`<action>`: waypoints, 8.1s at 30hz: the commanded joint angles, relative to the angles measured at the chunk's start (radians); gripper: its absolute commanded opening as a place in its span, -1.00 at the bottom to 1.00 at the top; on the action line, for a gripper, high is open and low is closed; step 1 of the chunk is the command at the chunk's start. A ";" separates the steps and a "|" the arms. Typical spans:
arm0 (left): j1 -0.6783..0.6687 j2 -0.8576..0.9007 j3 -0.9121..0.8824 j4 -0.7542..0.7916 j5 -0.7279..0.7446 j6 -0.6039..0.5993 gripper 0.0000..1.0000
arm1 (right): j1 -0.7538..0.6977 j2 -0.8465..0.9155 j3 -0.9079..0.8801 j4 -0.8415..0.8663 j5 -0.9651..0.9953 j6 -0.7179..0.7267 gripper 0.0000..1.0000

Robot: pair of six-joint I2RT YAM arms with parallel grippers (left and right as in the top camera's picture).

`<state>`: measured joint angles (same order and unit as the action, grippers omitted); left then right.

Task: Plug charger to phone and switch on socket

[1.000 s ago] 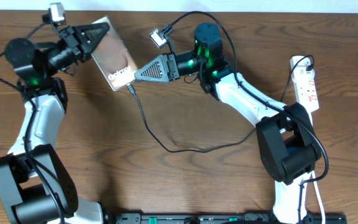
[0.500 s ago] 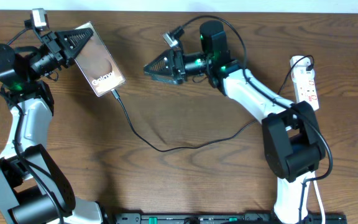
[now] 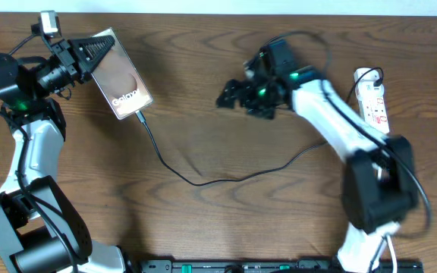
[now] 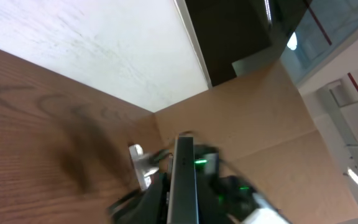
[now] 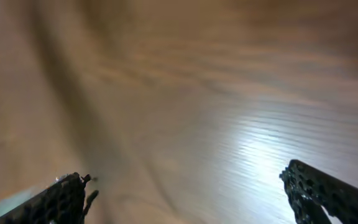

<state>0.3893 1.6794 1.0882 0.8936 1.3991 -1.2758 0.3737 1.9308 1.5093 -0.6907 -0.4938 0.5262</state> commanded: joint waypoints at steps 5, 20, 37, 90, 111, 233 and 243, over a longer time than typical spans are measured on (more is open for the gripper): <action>-0.038 -0.019 0.000 -0.061 0.045 0.081 -0.86 | -0.014 -0.355 0.017 -0.184 0.581 -0.048 0.98; -0.192 -0.005 -0.050 -0.847 -0.233 0.732 -0.86 | -0.013 -0.484 0.016 -0.348 0.686 -0.040 0.98; -0.290 0.214 -0.050 -1.094 -0.511 0.962 -0.85 | -0.013 -0.484 0.015 -0.381 0.675 -0.041 0.99; -0.290 0.291 -0.050 -1.137 -0.663 0.941 -0.21 | -0.012 -0.477 0.013 -0.396 0.667 -0.041 0.98; -0.290 0.291 -0.050 -1.294 -0.908 0.923 0.07 | -0.012 -0.477 0.013 -0.398 0.660 -0.026 0.99; -0.413 -0.311 0.053 -1.559 -0.993 1.372 0.93 | -0.012 -0.470 -0.027 -0.392 0.641 -0.008 0.99; -0.412 -0.311 0.053 -1.554 -0.993 1.369 0.93 | -0.081 -0.470 -0.024 -0.415 0.476 -0.066 0.99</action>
<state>-0.0227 1.3766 1.1267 -0.6655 0.4152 0.0795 0.3199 1.4582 1.4891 -1.1023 0.0490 0.4957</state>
